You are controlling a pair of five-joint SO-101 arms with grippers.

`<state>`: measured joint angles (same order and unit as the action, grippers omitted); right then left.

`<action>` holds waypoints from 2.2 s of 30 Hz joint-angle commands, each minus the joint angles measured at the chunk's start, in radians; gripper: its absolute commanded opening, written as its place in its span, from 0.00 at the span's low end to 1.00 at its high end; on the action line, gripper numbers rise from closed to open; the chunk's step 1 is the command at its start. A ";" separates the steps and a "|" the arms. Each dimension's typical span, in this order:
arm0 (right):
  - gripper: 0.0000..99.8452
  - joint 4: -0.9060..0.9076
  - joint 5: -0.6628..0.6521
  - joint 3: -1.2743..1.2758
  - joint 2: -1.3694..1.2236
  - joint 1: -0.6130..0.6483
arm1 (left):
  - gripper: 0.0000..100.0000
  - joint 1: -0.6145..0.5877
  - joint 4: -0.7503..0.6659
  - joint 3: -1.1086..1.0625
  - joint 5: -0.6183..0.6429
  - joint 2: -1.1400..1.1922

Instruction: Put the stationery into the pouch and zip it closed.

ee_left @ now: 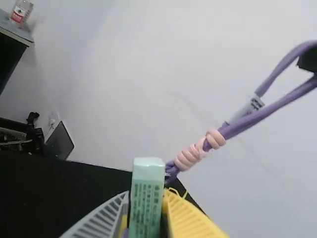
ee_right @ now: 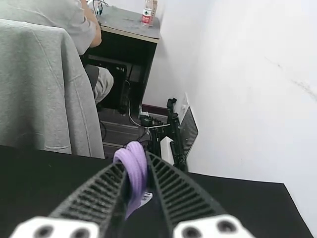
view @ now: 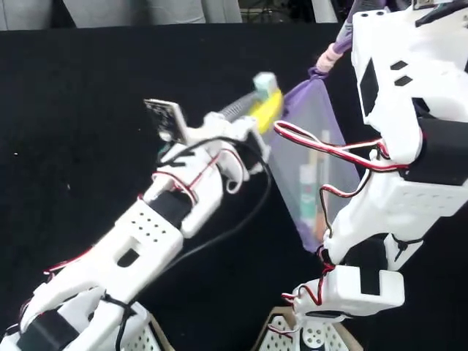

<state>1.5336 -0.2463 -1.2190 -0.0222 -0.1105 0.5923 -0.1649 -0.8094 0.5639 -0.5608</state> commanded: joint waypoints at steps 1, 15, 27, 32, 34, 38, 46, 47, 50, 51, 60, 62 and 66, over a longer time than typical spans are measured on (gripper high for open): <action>0.01 0.000 -0.008 -0.042 0.045 -0.009 | 0.03 0.033 -0.005 -0.005 0.003 -0.035; 0.01 0.000 -0.008 -0.042 0.045 -0.011 | 0.15 0.050 0.176 0.048 -0.043 -0.044; 0.01 0.000 -0.008 -0.042 0.045 -0.008 | 0.15 0.047 0.551 0.378 -0.046 -0.057; 0.01 0.000 -0.008 -0.042 0.045 -0.008 | 0.15 -0.122 0.733 0.490 -0.046 -0.236; 0.01 0.000 -0.005 -0.042 0.045 -0.005 | 0.15 -0.226 0.779 0.510 -0.046 -0.348; 0.01 0.002 -0.005 -0.036 0.042 0.075 | 0.15 -0.452 0.795 0.483 -0.046 -0.569; 0.01 -0.150 -0.121 -0.035 0.036 0.376 | 0.15 -0.631 0.793 0.453 -0.043 -0.726; 0.01 -0.169 -0.143 -0.035 0.036 0.407 | 0.15 -0.633 0.793 0.453 -0.044 -0.727; 0.01 -0.213 -0.178 -0.035 0.036 0.453 | 0.15 -0.633 0.793 0.453 -0.044 -0.727; 0.01 -0.229 -0.181 -0.035 0.036 0.453 | 0.15 -0.633 0.793 0.453 -0.044 -0.727; 0.01 -0.365 -0.235 -0.042 0.045 0.456 | 0.15 -0.633 0.792 0.453 -0.046 -0.730; 0.01 -0.394 -0.235 -0.048 0.047 0.459 | 0.15 -0.633 0.792 0.453 -0.046 -0.729; 0.01 -0.408 -0.233 -0.079 0.059 0.500 | 0.15 -0.633 0.792 0.450 -0.046 -0.726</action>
<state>1.1715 -0.4703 -1.2405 -0.0207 0.3437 -0.0353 0.6237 -0.3675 0.5117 -1.2881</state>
